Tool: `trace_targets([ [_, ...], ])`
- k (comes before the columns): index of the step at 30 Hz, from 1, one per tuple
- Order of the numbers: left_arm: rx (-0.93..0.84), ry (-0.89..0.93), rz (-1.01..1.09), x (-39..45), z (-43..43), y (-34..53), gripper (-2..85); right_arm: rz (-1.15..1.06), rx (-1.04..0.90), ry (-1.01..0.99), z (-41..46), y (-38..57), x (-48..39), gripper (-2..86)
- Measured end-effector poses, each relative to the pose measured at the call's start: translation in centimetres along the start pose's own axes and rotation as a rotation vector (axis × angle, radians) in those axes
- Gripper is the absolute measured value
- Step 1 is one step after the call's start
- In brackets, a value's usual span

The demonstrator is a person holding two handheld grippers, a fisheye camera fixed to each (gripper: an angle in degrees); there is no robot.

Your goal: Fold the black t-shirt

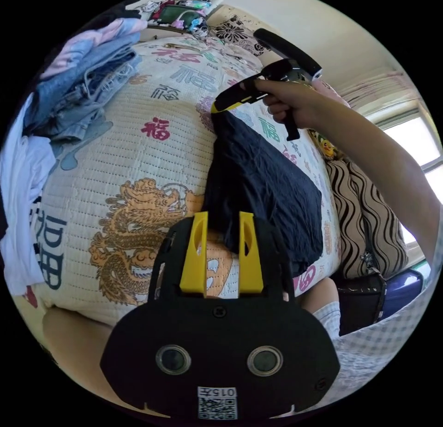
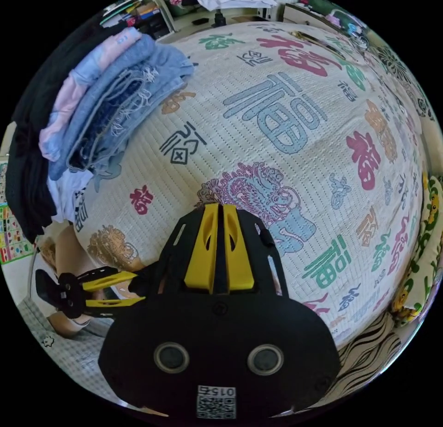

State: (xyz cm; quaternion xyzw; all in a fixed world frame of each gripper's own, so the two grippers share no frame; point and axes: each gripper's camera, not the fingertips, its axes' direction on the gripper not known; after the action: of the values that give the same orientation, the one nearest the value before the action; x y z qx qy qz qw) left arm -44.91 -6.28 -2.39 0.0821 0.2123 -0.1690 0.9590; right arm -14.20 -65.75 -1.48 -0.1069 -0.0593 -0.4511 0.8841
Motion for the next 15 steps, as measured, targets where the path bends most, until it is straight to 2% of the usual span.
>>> trace_targets([
  [2,0.022,0.015,0.008,0.5,-0.2,0.7,1.9,0.013,0.021,-0.029,-0.5,0.4,0.5,-0.1],
  [8,0.140,0.013,0.110,4.8,-2.3,3.7,-0.3,0.045,0.210,-0.143,-4.9,5.6,4.1,-0.8],
  [15,0.275,0.016,0.335,15.6,-4.6,7.4,-0.5,0.153,0.477,-0.330,-10.1,18.5,10.2,-0.8],
])
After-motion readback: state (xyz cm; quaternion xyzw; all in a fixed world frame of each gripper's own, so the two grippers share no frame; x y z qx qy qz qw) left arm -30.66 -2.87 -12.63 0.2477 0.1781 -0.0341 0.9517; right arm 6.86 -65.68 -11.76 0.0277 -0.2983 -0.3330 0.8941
